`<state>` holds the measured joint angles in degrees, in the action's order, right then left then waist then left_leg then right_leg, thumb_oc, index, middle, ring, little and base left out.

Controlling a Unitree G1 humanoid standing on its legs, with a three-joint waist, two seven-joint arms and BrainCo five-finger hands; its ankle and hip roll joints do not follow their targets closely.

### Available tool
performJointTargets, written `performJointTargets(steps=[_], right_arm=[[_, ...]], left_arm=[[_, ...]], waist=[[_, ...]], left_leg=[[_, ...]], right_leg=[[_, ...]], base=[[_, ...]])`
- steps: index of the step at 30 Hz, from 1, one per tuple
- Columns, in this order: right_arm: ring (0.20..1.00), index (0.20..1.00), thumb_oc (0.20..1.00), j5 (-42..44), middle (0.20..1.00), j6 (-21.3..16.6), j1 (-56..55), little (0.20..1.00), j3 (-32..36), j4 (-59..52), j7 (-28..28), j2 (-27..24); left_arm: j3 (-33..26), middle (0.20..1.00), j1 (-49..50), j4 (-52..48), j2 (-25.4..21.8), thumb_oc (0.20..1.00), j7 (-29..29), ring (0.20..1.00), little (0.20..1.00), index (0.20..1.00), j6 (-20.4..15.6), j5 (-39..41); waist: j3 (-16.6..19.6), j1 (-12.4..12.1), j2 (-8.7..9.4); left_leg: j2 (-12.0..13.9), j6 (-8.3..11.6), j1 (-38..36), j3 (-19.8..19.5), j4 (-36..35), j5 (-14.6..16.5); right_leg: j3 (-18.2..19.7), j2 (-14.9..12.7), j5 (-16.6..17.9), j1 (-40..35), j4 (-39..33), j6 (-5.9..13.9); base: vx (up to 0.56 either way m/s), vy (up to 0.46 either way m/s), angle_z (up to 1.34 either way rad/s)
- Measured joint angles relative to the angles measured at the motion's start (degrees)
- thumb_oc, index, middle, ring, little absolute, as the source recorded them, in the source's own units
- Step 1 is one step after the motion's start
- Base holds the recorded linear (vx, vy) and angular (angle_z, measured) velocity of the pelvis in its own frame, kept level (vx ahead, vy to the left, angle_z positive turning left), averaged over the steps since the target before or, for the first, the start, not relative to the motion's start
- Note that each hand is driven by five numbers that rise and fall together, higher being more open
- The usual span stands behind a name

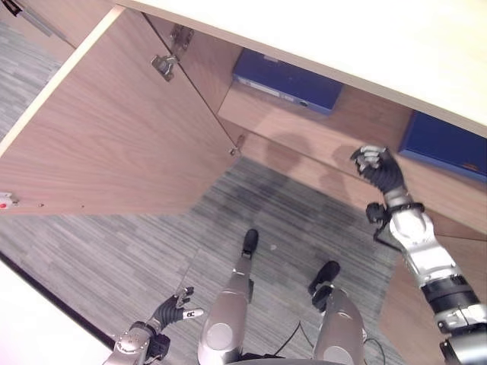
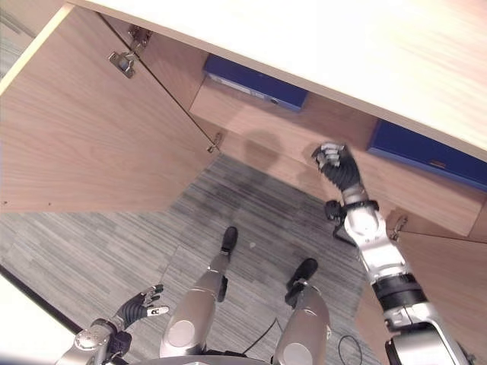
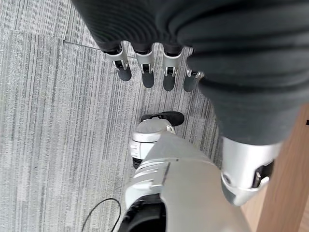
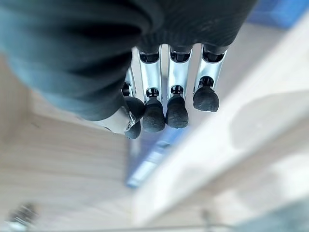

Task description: Put the empty folder in the office cabinet

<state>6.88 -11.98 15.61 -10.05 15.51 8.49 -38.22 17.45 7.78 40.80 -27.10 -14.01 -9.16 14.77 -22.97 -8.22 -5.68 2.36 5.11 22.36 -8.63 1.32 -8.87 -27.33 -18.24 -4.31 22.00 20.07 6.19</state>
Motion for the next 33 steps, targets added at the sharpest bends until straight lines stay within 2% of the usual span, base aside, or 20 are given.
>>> performJointTargets(steps=[5, 13, 17, 18, 19, 21, 28, 33], right_arm=[[0.2, 0.2, 0.2, -6.7, 0.2, 2.0, 2.2, 0.2, -1.2, 13.2, 0.4, 0.4], [0.2, 0.2, 0.2, -7.8, 0.2, 4.7, 8.9, 0.2, -0.3, 28.4, 3.1, 1.0], [0.2, 0.2, 0.2, -5.1, 0.2, 5.1, 15.9, 0.2, 1.5, 34.3, 4.9, -0.6], [0.2, 0.2, 0.2, -3.3, 0.2, 5.2, 19.0, 0.2, 1.7, 37.0, 5.6, -3.1], [0.2, 0.2, 0.2, -3.2, 0.2, 5.2, 19.7, 0.2, 1.7, 37.0, 5.8, -4.1], [0.2, 0.2, 0.2, -1.3, 0.2, 5.2, 21.8, 0.2, 1.5, 38.9, 6.2, -4.5], [0.2, 0.2, 0.2, -1.2, 0.2, 6.1, 23.3, 0.2, 0.9, 41.1, 7.3, -5.2], [0.2, 0.2, 0.2, -0.9, 0.2, 6.0, 24.5, 0.2, 0.9, 41.3, 7.8, -6.0]], left_arm=[[-0.9, 1.0, -0.1, 0.8, 0.0, 1.0, 1.0, 1.0, 1.0, 1.0, 0.0, 0.0], [-0.9, 1.0, 0.0, 0.7, -0.1, 1.0, 1.2, 1.0, 1.0, 1.0, 0.0, 0.1], [-0.3, 1.0, 0.0, 0.1, -0.2, 1.0, 1.2, 1.0, 1.0, 1.0, 0.2, 0.6], [0.8, 1.0, 0.0, -1.3, -0.6, 1.0, 1.0, 1.0, 1.0, 1.0, 0.2, 0.7], [0.8, 1.0, 0.1, -1.6, -0.6, 1.0, 1.0, 1.0, 1.0, 1.0, 0.2, 0.8], [1.2, 1.0, 0.4, -2.4, -0.6, 1.0, 1.0, 1.0, 1.0, 1.0, 0.5, 2.1], [3.6, 1.0, 0.6, -2.8, -0.6, 1.0, 0.9, 1.0, 1.0, 1.0, 0.5, 2.6], [4.4, 1.0, 0.6, -3.1, -0.6, 1.0, 0.9, 1.0, 1.0, 1.0, 0.5, 2.8]], waist=[[-0.1, -0.2, 0.23], [0.1, -0.3, -0.04], [0.2, -0.7, -1.29], [0.2, -1.7, -2.68], [0.2, -2.1, -3.22], [0.4, -2.0, -4.79], [0.1, -1.8, -6.16], [0.1, -1.9, -6.31]], left_leg=[[0.0, -0.4, -0.7, 0.3, 0.1, 0.2], [-0.2, -0.26, -0.7, 0.5, 0.4, 0.1], [-0.4, -0.28, -0.7, 0.6, 0.4, 0.1], [-0.5, -0.33, -0.7, 0.6, 0.5, 0.1], [-0.6, -0.34, -0.7, 0.5, 0.5, 0.1], [-0.7, -0.35, -0.7, 0.5, 0.5, 0.1], [-0.8, -0.39, -0.7, 0.6, 0.5, 0.1], [-0.9, -0.38, -0.7, 0.4, 0.5, 0.1]], right_leg=[[0.6, 0.0, 0.3, -0.6, -0.5, 0.52], [1.1, 0.0, 0.8, -0.4, -0.6, -0.06], [1.2, -0.2, 0.8, -0.4, -0.5, -0.03], [1.2, -0.4, 0.8, -0.4, -0.6, 0.01], [1.2, -0.4, 0.8, -0.3, -0.6, 0.01], [1.2, -0.5, 0.8, -0.4, -0.4, 0.01], [1.3, -0.6, 0.8, -0.2, -0.1, 0.03], [1.2, -0.7, 0.6, -0.1, 0.3, 0.17]], base=[[-0.01, 0.007, -0.03], [-0.01, 0.001, -0.02], [0.0, 0.0, 0.0], [0.0, 0.0, 0.0], [0.0, 0.0, 0.0], [0.0, 0.0, 0.0], [0.0, 0.0, 0.0], [0.0, 0.0, 0.0]])
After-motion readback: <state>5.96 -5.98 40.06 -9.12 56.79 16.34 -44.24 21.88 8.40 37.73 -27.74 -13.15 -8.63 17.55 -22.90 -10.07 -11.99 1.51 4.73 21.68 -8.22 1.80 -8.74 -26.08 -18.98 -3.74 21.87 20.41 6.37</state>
